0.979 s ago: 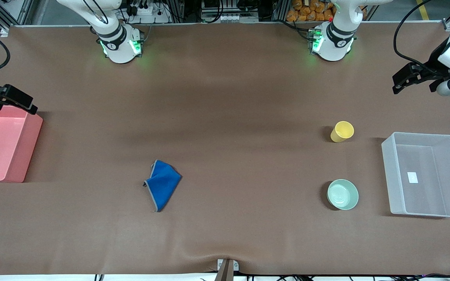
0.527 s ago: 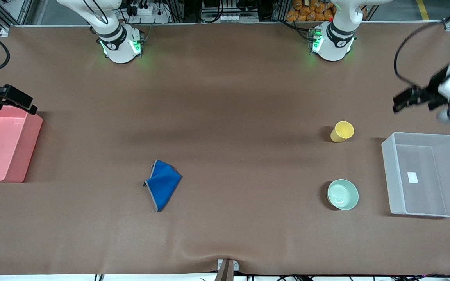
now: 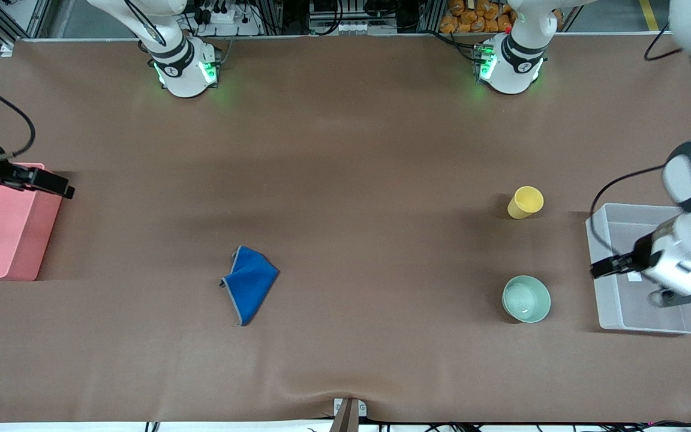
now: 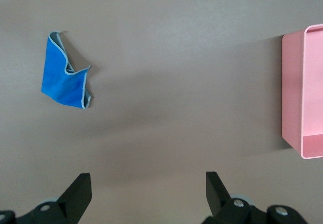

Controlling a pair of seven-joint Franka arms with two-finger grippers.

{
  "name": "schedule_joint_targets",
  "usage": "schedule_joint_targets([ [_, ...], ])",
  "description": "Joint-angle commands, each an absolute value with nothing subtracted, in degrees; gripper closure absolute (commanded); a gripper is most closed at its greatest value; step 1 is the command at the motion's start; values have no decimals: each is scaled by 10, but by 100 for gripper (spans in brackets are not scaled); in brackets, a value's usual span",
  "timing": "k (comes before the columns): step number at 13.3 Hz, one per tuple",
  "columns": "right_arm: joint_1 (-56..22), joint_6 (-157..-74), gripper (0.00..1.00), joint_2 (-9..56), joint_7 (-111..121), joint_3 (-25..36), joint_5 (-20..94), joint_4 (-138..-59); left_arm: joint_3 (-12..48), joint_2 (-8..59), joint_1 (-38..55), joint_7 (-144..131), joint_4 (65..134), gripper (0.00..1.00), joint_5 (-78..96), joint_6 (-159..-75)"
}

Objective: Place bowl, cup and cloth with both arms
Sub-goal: 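Reach the right gripper to the blue cloth while the left gripper reaches the bowl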

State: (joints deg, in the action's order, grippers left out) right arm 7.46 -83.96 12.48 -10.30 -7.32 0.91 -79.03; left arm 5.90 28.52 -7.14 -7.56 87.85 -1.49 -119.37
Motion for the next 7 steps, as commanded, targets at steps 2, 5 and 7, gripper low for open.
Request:
schedule_joint_targets([
  [2,80,-834,0,158,-96,-81,9,-780,65,363,-64,-75,850,0,-10,-1213],
  [5,73,-838,0,167,-79,-83,19,-781,63,409,-23,-91,852,0,-9,-1280],
  [7,60,-841,0,190,-83,-84,43,-781,63,429,-22,-98,853,4,-12,-1294],
])
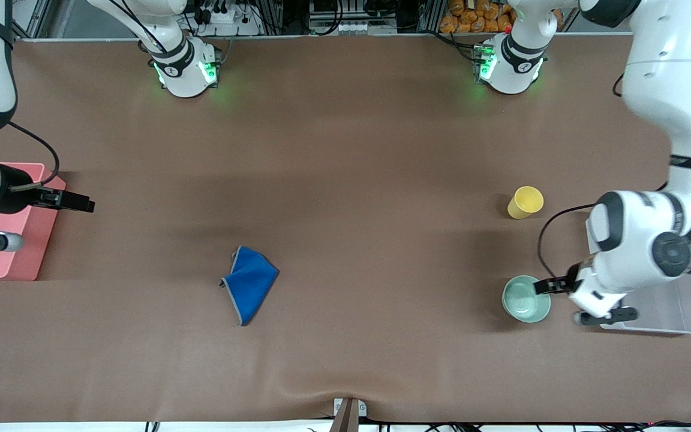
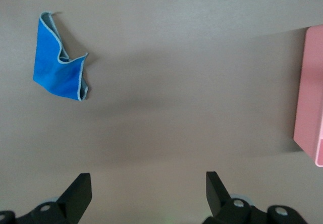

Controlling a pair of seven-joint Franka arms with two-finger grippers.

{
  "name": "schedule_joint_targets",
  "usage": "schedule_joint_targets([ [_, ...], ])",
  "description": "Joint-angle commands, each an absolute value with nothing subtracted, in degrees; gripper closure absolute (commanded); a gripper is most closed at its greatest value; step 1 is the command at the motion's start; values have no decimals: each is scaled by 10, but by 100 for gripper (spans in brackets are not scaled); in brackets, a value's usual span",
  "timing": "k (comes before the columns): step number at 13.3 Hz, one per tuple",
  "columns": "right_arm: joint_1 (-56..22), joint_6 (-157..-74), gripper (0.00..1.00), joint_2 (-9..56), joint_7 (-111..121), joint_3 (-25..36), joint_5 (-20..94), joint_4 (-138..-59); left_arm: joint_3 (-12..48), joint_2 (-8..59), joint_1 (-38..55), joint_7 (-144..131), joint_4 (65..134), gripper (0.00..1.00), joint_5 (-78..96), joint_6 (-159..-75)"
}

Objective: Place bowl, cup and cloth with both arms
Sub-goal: 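Grasp the blue cloth with the right gripper while the left gripper grasps the bowl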

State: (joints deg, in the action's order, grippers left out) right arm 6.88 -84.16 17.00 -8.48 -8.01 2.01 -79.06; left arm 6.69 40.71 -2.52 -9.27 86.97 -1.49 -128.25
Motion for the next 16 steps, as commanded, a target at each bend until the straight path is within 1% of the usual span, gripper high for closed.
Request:
schedule_joint_targets([
  [1,58,-851,0,201,-83,-84,70,-781,63,436,-23,-98,853,10,-12,-1309],
  [3,45,-889,0,231,-85,-84,83,-782,59,441,-25,-93,853,11,-13,-1316],
  [5,11,-943,0,262,-123,-83,80,-781,58,443,-28,-90,854,13,-16,-1317],
  [6,-5,-977,0,280,-163,-83,81,-781,58,447,-29,-90,854,19,-19,-1317],
  [7,-23,-1011,0,307,-199,-84,83,-782,58,455,-30,-91,854,30,-20,-1317],
  [8,-39,-1058,0,341,-222,-84,83,-783,58,460,-30,-90,853,47,-20,-1318],
  [9,-57,-1111,0,371,-225,-84,83,-783,57,461,-30,-90,853,72,-20,-1324],
  [10,-75,-1151,0,395,-231,-83,79,-784,57,461,-30,-89,853,94,-20,-1324],
  [11,-71,-1176,0,415,-245,-83,85,-782,57,459,-32,-89,853,100,-20,-1324],
  [14,-72,-1206,0,444,-292,-83,98,-782,57,417,-72,-55,852,100,-22,-1318],
  [16,-62,-1206,0,448,-293,-83,110,-785,58,368,-95,-2,852,100,-21,-1278],
])
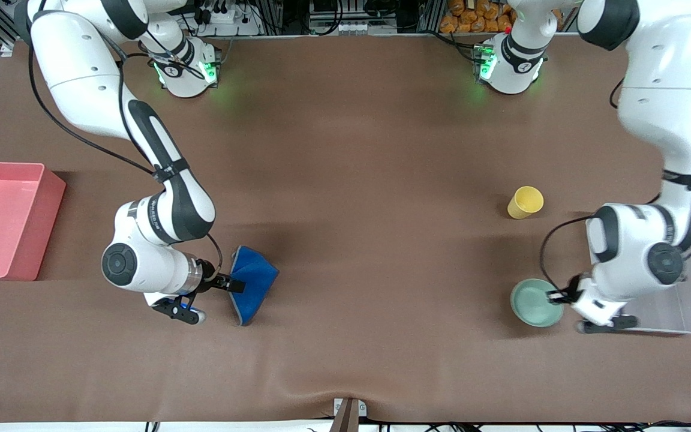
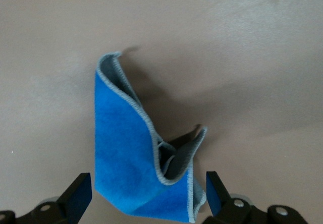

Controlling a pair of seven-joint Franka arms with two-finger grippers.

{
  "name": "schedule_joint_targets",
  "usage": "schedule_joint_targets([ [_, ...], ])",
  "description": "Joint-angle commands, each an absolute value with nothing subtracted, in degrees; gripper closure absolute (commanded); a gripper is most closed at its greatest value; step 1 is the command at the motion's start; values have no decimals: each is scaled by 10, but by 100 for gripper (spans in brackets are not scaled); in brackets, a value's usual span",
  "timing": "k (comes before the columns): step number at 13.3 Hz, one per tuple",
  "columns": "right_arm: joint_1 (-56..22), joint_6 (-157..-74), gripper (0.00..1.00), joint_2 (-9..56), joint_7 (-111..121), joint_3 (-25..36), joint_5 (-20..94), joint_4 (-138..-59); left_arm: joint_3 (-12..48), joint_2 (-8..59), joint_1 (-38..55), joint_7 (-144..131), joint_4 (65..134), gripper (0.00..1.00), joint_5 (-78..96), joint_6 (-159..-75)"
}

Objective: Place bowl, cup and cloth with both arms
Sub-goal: 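Grasp the blue cloth with the right gripper while the left gripper grasps the bowl, then lower the green bowl into the clear bin with the left gripper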

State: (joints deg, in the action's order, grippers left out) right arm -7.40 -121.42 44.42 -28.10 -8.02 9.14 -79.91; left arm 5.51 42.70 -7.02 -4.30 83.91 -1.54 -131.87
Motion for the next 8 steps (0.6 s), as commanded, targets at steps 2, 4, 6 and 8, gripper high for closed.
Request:
schedule_joint_targets([
  [2,-66,-1207,0,457,-294,-82,149,-785,61,318,-127,46,851,100,-21,-1239],
  [4,-53,-1213,0,470,-293,-83,159,-787,59,292,-159,129,850,100,-22,-1217],
  [6,-54,-1231,0,473,-294,-82,163,-801,59,294,-211,213,853,100,-21,-1210],
  [8,-54,-1252,22,473,-295,-83,163,-822,59,317,-263,291,852,100,-19,-1211],
])
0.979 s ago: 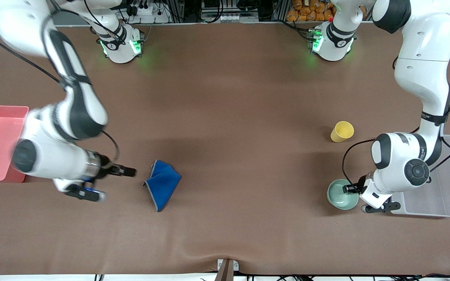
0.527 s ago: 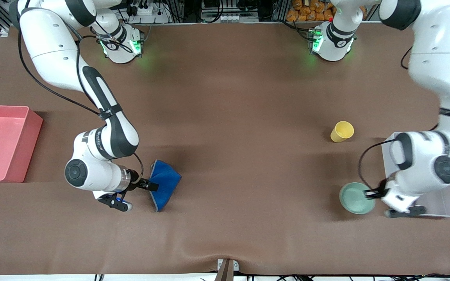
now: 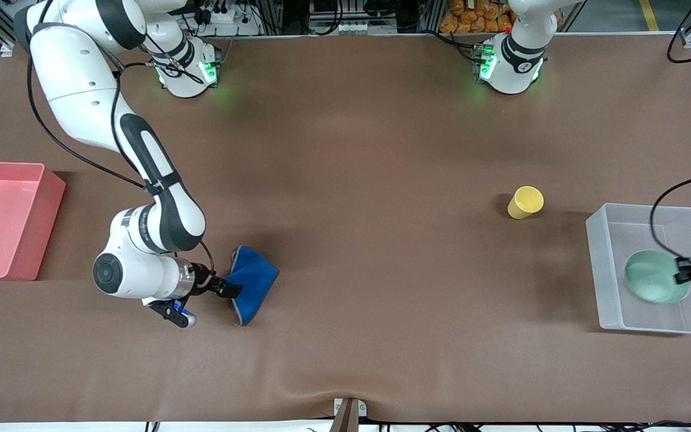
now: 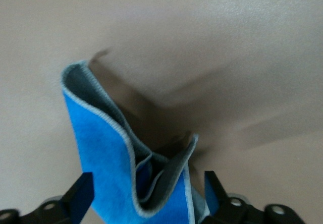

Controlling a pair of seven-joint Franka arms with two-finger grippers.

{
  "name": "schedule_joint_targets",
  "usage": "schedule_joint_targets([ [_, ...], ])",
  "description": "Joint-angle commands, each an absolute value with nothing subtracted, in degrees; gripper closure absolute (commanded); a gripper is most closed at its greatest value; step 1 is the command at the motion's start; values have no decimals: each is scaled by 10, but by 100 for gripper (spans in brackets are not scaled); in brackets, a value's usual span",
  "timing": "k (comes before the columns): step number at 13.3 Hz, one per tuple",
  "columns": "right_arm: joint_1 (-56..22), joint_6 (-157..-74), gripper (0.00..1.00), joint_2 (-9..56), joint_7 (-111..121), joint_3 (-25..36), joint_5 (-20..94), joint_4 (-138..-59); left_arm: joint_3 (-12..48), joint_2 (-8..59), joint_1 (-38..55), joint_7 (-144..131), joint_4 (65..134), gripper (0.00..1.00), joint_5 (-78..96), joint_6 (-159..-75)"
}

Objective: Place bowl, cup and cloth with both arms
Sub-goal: 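Lower the green bowl into the clear bin with the left gripper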

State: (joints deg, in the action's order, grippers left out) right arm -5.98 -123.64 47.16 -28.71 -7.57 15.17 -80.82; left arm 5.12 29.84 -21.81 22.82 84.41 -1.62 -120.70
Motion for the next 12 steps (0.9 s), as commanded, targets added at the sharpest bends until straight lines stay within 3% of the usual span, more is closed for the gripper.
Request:
schedule_joint_targets([
  [1,-54,-1252,41,473,-295,-84,164,-823,59,328,-281,318,852,100,-16,-1211],
  [4,-51,-1247,100,472,-289,-84,228,-824,59,370,-308,330,857,100,-15,-1211],
  [8,-45,-1203,100,468,-285,-85,229,-800,60,394,-316,329,874,96,-2,-1206],
  [9,-45,-1162,100,467,-286,-83,223,-775,60,394,-316,329,881,89,6,-1188],
  [10,-38,-1111,100,468,-285,-80,222,-744,60,392,-320,330,880,65,22,-1181],
  [11,-18,-1070,100,468,-283,-80,223,-712,62,386,-329,331,875,29,32,-1180],
  [12,-5,-1033,100,468,-281,-82,222,-689,66,370,-332,331,875,0,33,-1179],
])
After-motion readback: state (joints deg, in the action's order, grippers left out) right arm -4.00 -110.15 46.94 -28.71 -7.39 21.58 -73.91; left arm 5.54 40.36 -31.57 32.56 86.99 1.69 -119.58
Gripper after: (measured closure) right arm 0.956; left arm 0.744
